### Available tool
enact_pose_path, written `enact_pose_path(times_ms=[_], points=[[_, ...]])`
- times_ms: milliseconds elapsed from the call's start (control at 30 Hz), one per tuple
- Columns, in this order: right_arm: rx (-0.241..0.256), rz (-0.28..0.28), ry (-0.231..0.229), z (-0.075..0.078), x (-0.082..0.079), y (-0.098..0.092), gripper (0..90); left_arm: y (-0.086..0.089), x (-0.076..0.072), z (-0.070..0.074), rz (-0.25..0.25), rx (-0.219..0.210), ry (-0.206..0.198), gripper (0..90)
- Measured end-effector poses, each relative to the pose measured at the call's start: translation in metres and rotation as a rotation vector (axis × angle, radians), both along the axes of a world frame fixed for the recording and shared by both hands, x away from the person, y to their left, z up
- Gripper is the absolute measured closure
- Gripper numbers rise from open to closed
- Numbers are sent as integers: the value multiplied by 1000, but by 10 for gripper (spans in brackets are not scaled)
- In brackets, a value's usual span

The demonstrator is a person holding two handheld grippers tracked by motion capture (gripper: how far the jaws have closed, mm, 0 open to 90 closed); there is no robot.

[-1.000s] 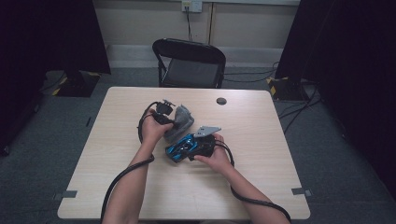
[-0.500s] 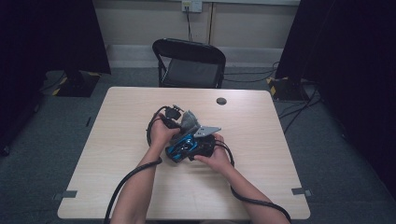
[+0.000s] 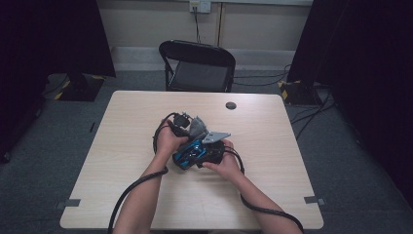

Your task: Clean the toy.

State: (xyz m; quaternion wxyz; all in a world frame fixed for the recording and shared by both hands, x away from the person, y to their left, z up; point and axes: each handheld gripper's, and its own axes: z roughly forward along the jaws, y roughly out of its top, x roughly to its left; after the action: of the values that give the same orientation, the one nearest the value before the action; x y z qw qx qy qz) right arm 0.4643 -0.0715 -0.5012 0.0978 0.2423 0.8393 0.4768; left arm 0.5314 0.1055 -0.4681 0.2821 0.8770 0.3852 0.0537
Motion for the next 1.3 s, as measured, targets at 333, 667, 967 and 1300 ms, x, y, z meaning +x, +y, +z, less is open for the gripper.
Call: enact_pose_path(times_ms=[333,667,967,1300], points=[[0,1,1,0,0,0,154,6,-5,2,-9,5,5,764],[-1,2,2,0,0,0,155,15,-10,3,-18,17,20,763],[-1,3,2,0,0,0,155,24,-17,4,-18,14,27,763],[-3,3,3,0,0,0,155,32,-24,4,-13,14,35,763]])
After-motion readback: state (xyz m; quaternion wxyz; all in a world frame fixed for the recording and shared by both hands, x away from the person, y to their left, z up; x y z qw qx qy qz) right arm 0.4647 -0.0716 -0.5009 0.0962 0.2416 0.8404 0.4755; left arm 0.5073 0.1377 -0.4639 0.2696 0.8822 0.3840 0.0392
